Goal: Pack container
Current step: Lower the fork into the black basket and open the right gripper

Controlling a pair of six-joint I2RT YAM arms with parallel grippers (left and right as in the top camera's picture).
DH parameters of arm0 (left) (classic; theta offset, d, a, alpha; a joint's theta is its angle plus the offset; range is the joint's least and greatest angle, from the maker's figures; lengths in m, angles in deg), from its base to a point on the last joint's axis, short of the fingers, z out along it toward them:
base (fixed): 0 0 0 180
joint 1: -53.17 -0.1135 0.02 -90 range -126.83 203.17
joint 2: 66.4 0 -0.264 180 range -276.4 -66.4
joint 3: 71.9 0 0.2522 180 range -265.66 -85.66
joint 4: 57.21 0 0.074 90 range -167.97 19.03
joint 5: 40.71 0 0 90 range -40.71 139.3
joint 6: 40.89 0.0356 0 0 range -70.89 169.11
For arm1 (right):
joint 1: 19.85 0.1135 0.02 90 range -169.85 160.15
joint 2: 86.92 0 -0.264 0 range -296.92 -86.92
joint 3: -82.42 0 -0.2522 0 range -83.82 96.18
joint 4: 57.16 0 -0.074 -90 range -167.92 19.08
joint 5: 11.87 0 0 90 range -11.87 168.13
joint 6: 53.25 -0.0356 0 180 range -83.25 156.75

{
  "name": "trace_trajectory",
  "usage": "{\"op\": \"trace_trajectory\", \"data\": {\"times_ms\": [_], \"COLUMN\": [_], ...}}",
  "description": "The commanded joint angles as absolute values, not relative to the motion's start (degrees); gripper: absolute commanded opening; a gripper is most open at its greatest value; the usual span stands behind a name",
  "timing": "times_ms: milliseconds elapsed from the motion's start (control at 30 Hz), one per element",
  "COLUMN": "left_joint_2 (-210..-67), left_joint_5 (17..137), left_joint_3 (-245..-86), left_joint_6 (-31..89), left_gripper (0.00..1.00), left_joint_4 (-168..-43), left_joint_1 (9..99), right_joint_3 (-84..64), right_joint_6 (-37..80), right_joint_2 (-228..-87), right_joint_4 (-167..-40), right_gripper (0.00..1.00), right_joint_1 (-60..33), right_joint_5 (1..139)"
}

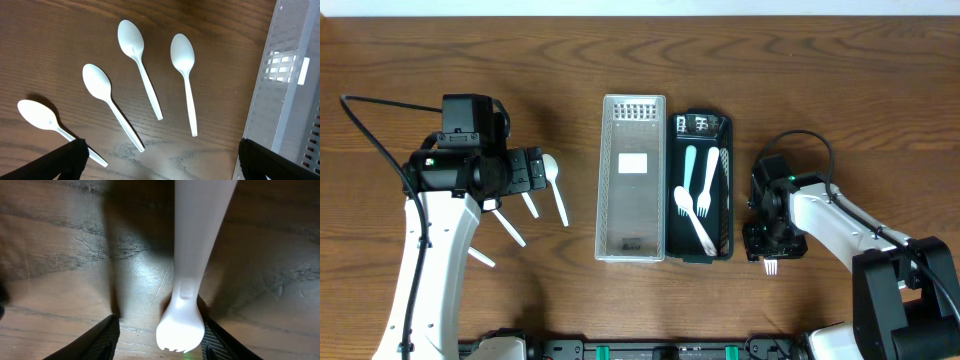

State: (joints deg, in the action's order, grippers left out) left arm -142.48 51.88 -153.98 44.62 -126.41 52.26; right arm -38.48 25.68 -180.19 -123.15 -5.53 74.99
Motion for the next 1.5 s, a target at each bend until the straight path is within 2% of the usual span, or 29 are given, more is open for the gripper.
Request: {"op": "trace_trajectory", "data": {"times_ms": [0,200,433,700,767,867,967,1067,1467], "left_joint_2": [-142.39,-142.39,-142.39,-142.39,-142.39,-142.39,-142.39,-142.39,-142.39], "left_joint_5": [51.19,51.19,51.19,51.19,51.19,51.19,51.21,51.21,51.19], "left_joint_3": [-155.11,-155.11,-155.11,-155.11,-155.11,-155.11,-155.11,-155.11,-155.11], "left_joint_6": [44.97,44.97,44.97,44.97,44.97,44.95,44.97,44.97,44.97], "left_gripper": [0.98,0.98,0.98,0.98,0.98,0.98,0.98,0.98,0.98], "left_joint_4": [-126.43,-126.46,-126.46,-126.46,-126.43,-126.41,-126.39,-126.39,-126.39], "left_joint_1": [52.22,52.22,52.22,52.22,52.22,52.22,52.22,52.22,52.22], "right_joint_3": [-39.01,-39.01,-39.01,-39.01,-39.01,-38.81,-37.39,-33.08,0.75], "right_joint_6": [23.54,21.99,21.31,20.94,20.0,20.0,20.04,19.87,12.17], "right_joint_2": [-180.08,-180.08,-180.08,-180.08,-180.08,-180.08,-180.06,-180.02,-180.02], "right_joint_4": [-122.97,-122.97,-123.0,-122.95,-122.75,-122.27,-122.69,-125.46,-141.07], "right_gripper": [0.52,0.44,0.28,0.21,0.18,0.08,0.07,0.01,0.01], "right_joint_1": [-5.26,-5.26,-5.26,-5.26,-5.26,-5.26,-5.26,-5.24,-3.45], "right_joint_5": [72.66,72.24,72.13,72.09,72.09,72.11,72.55,74.29,76.57]}}
